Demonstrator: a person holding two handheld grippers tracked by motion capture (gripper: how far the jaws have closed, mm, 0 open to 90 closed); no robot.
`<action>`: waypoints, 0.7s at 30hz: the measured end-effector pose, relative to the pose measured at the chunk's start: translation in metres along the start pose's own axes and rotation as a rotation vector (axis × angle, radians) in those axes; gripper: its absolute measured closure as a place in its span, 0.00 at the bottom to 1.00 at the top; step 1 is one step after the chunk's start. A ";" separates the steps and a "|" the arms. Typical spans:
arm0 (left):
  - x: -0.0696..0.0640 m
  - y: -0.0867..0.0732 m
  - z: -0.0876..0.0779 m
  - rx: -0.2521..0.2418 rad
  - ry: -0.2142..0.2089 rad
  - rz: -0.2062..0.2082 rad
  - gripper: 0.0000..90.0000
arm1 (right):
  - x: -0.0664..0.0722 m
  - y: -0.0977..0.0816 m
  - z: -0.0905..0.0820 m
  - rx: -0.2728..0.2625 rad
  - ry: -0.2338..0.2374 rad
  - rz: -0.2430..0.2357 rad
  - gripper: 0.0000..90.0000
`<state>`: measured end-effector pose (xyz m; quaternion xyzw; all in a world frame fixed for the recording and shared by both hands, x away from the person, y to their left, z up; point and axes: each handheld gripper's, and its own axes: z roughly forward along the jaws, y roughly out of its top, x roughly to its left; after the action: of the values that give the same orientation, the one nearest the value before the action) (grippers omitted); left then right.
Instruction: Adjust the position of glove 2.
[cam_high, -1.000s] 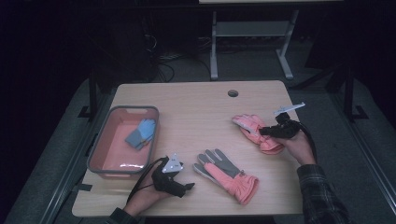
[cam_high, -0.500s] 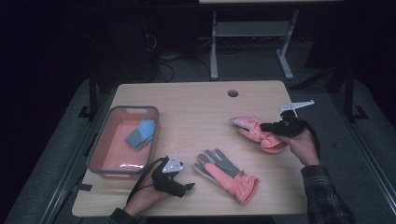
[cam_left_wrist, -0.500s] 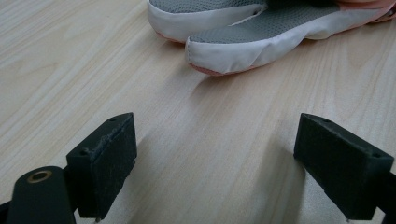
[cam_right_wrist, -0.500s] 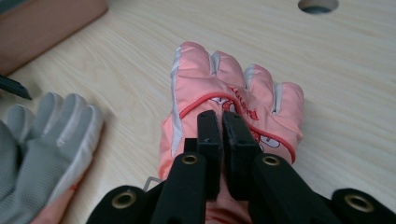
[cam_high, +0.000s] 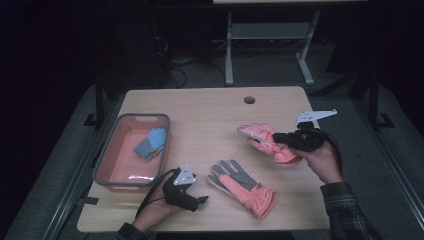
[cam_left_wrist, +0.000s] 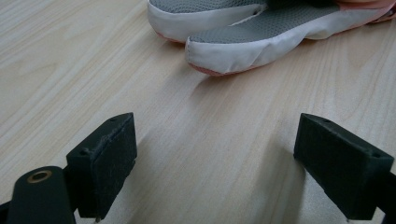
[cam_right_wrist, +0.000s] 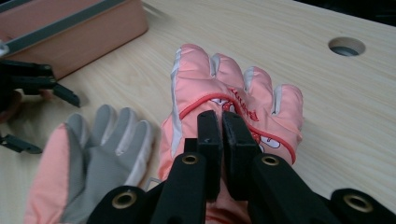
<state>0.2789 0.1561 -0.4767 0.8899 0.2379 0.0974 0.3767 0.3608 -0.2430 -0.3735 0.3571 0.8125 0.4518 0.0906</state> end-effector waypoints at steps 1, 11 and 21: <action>0.000 0.000 0.000 0.000 0.000 0.001 0.14 | 0.005 0.001 0.000 -0.004 0.008 -0.009 0.96; 0.000 0.000 0.000 -0.004 0.002 0.000 0.14 | 0.042 0.004 0.002 -0.011 0.089 -0.053 0.97; 0.000 0.000 0.000 -0.001 -0.003 -0.004 0.14 | 0.077 -0.007 0.007 -0.001 0.158 -0.082 0.96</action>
<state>0.2790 0.1556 -0.4766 0.8894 0.2390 0.0957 0.3777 0.3047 -0.1902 -0.3697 0.2866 0.8308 0.4750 0.0451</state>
